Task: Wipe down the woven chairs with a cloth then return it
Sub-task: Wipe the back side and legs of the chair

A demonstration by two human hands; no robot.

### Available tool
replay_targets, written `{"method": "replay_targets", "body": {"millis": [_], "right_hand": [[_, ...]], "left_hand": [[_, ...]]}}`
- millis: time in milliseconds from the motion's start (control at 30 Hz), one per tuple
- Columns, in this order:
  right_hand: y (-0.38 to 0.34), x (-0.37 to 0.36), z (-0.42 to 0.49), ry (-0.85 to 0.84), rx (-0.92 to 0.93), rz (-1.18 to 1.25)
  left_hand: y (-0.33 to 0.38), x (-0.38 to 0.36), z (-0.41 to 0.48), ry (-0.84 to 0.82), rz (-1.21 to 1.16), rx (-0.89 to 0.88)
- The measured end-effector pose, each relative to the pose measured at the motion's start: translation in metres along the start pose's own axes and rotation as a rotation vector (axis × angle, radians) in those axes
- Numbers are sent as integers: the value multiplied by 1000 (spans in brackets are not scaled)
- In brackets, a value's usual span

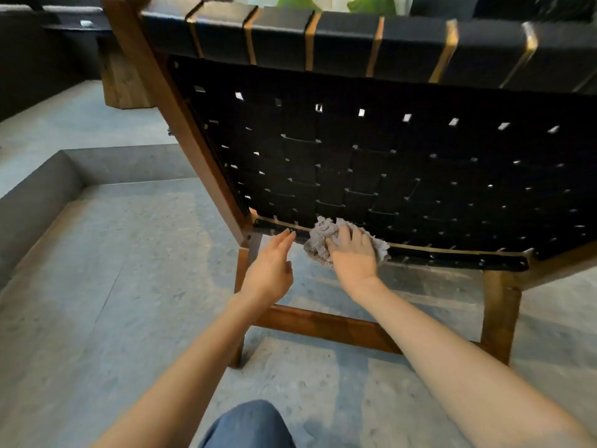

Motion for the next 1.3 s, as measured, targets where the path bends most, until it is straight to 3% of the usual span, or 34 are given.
{"method": "replay_targets", "body": {"millis": [400, 533, 833, 1033, 1167, 1300], "right_hand": [[143, -39, -74, 12, -258, -172], [184, -49, -93, -114, -384, -155], [252, -73, -122, -238, -554, -146], [250, -73, -122, -305, -599, -29], [254, -64, -133, -216, -582, 139], [247, -21, -147, 229, -503, 131]], "left_hand": [[111, -79, 21, -158, 69, -198], [141, -101, 26, -235, 139, -293], [169, -121, 36, -312, 255, -294], [178, -130, 48, -312, 373, -298], [179, -115, 57, -365, 412, -345], [185, -103, 55, -477, 453, -356]]}}
Point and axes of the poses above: each hand's wrist, its own z-axis towards the middle knuckle, its own x-axis out of the back of the hand, y = z × x, the point moved 2 cm from there along z, towards the middle knuckle, and after that the axes turned 5 degrees about z, right-handed, at the moved point
